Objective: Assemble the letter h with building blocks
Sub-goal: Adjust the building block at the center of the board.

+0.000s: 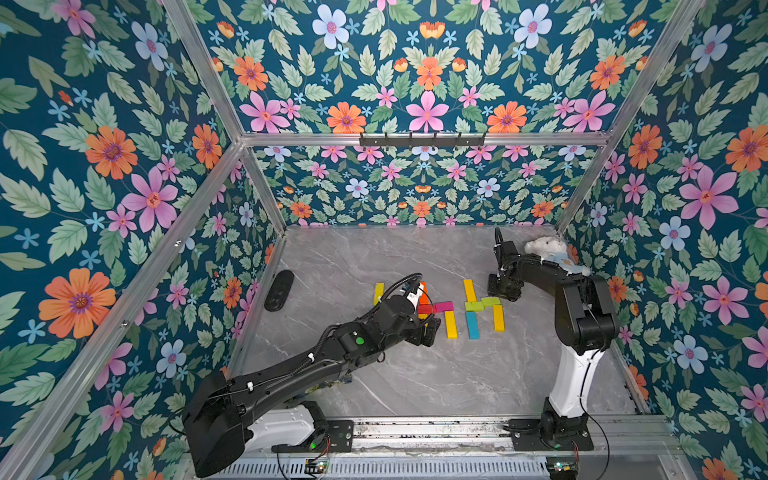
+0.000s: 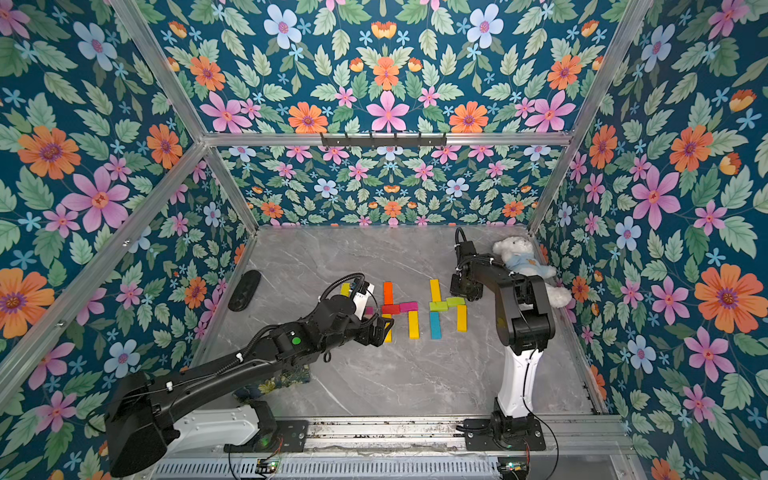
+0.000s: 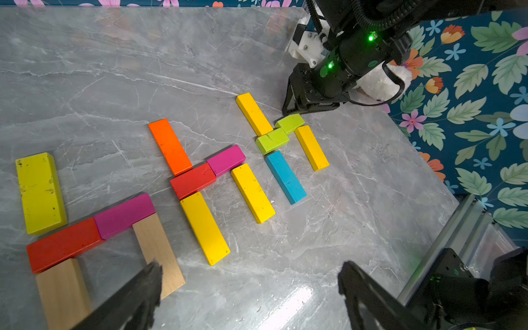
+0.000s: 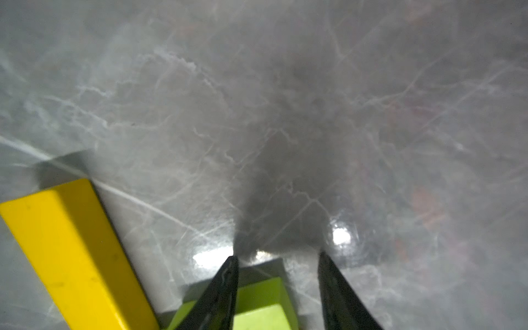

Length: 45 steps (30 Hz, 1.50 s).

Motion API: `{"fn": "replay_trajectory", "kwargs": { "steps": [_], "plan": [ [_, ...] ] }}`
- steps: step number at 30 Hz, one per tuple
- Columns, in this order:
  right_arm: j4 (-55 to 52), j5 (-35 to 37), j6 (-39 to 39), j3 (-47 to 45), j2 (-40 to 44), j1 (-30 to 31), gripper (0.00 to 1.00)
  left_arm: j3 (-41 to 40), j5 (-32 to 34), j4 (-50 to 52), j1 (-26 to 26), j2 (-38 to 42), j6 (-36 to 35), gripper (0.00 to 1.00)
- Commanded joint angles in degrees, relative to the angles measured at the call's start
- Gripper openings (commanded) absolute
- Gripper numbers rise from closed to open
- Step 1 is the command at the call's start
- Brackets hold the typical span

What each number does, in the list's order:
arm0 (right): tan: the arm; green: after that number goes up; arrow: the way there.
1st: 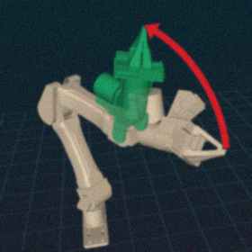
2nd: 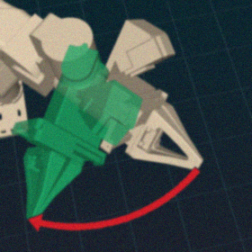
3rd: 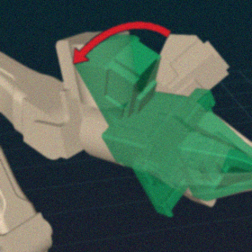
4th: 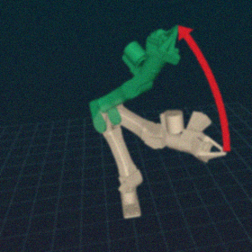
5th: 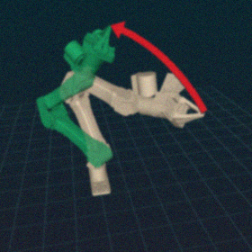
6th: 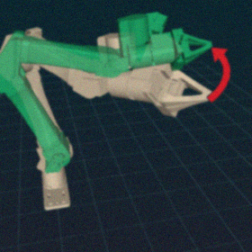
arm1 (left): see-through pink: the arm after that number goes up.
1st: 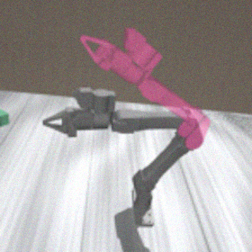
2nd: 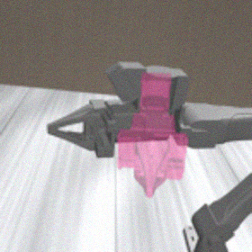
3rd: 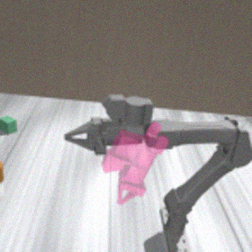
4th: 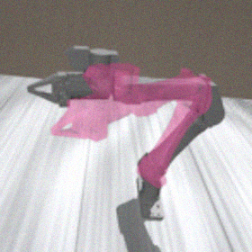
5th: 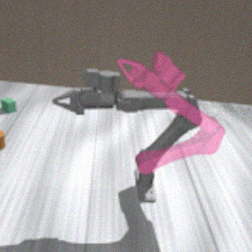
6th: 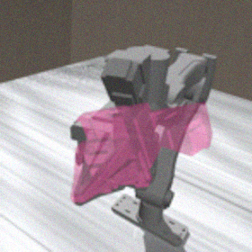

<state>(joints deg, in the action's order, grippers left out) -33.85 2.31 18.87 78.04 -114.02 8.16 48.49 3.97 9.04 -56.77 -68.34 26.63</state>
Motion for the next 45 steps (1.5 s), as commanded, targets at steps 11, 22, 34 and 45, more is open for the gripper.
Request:
{"fn": "replay_trajectory", "kwargs": {
  "steps": [11,22,34,45],
  "plan": [
    [-3.86,1.77,-2.07,2.15,-0.50,0.43,0.52,-0.30,-1.16,-1.51,0.05,0.22,-0.31,0.99],
    [-2.46,1.72,-2.83,0.21,-0.16,1.42,0.50,-0.41,-1.24,-1.74,0.02,0.04,-0.18,0.99],
    [-3.20,2.30,-2.48,0.90,0.74,1.50,0.50,-0.68,-1.33,-1.94,0.02,0.40,0.00,0.99],
    [-3.50,3.84,0.46,-0.09,10.14,1.97,0.56,-0.33,0.14,-1.36,0.05,1.44,0.43,0.99]
  ]
}}
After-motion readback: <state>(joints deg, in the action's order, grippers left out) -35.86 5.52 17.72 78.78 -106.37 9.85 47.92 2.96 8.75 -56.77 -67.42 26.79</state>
